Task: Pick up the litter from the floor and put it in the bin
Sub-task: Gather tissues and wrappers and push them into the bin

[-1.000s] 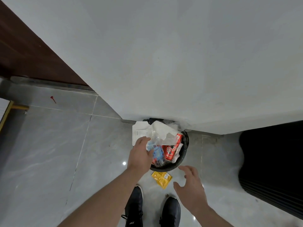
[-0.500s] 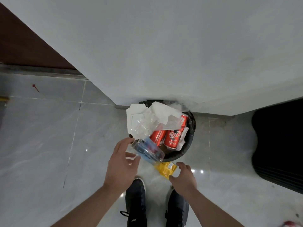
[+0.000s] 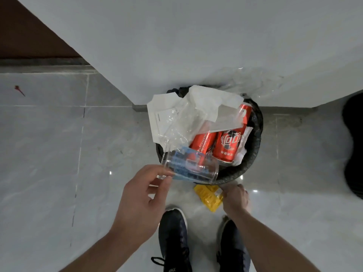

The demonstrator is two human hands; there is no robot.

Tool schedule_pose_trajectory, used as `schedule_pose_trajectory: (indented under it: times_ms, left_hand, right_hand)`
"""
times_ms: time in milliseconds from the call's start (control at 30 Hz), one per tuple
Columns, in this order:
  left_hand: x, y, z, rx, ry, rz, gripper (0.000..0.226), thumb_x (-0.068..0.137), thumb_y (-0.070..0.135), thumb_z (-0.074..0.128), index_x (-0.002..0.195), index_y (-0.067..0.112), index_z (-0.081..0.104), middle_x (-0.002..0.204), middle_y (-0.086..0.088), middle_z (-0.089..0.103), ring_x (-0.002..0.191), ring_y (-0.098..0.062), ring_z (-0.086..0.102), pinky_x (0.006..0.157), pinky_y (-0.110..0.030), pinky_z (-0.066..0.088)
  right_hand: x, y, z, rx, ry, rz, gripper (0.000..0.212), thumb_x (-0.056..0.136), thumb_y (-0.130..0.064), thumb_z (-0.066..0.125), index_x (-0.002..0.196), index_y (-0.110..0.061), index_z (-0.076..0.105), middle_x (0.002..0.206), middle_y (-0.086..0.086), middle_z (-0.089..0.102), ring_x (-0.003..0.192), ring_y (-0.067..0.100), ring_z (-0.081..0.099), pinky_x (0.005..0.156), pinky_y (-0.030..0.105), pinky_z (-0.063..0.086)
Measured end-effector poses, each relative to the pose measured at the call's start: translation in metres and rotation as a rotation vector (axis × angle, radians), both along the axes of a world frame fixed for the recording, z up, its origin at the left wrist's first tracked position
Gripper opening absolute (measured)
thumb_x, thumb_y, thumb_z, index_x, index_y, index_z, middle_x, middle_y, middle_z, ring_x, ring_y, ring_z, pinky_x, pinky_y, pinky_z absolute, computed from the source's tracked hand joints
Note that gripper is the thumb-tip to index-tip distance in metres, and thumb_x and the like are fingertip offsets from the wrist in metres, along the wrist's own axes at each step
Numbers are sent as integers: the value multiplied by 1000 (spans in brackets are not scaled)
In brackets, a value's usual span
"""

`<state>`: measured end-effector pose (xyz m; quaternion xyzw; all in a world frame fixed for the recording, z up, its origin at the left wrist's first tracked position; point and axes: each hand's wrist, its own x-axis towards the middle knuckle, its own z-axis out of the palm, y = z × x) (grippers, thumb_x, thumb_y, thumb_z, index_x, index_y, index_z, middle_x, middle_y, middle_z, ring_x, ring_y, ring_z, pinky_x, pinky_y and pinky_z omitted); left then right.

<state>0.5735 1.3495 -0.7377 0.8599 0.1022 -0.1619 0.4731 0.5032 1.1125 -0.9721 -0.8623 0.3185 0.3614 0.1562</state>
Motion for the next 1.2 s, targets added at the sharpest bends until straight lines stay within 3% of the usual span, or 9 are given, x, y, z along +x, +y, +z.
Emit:
schedule_pose_trajectory:
  times_ms: [200,367,500,633,800,933,1067,1133,1200]
  left_hand:
    - [25,2,48,-58,-79,-22,22,96,19,57,101,30,75,113,10,66,76,-19,71,69,-25,58]
    - [86,-12,56,-57,-125,-114,24,102,19,54,109,26,75,113,17,63,65,-12,65,63,-16,51]
    - [124,-25,27,23,-183,-213,25,103,23,54,114,37,72,113,19,58,71,-18,63,71,-34,56]
    - [124,-26,8,75,-209,-210,36,100,26,58,134,38,61,122,23,51,69,-16,61,69,-21,51]
    - [105,-24,7,116,-101,-167,52,98,34,60,147,40,43,133,28,40,77,-6,64,75,-32,57]
    - [93,-27,25,192,5,-130,68,97,36,62,155,37,26,151,14,32,74,-3,65,90,-42,55]
    - [88,-30,44,192,112,-68,78,95,38,64,157,36,18,156,13,23,111,-20,66,105,-46,49]
    - [89,-33,54,211,147,-34,79,95,31,66,158,29,19,159,9,21,129,-23,54,110,-37,43]
    - [88,-36,63,236,175,-3,79,94,24,69,157,24,22,158,3,24,133,-21,49,103,-28,40]
  right_hand:
    - [-4,3,40,53,-24,-69,16,90,-20,59,105,-22,66,107,2,58,107,28,58,82,35,51]
    - [-4,10,27,91,4,-57,36,87,-35,70,120,-24,60,117,3,56,113,29,56,85,37,51]
    - [-11,12,1,31,28,-6,30,91,-23,58,120,-24,64,113,2,53,109,27,55,79,38,51]
    - [-19,10,-1,35,39,17,32,92,-16,48,116,-21,68,110,3,52,108,28,55,80,38,49]
    - [-36,-5,54,84,30,-74,21,88,-12,50,98,-20,68,102,1,52,99,26,57,78,37,52]
    - [-51,-35,137,84,-34,-190,14,86,-15,59,90,-27,65,100,-3,53,87,23,57,70,34,48]
    - [-43,-59,214,117,-239,-314,15,90,-16,67,83,-28,63,102,-1,54,75,18,62,68,38,52]
    - [-23,-62,245,127,-374,-302,20,91,-18,68,81,-32,60,103,-5,55,71,8,62,66,39,53]
    - [5,-57,271,163,-460,-262,19,91,-24,68,80,-35,58,101,-13,53,73,1,62,61,33,51]
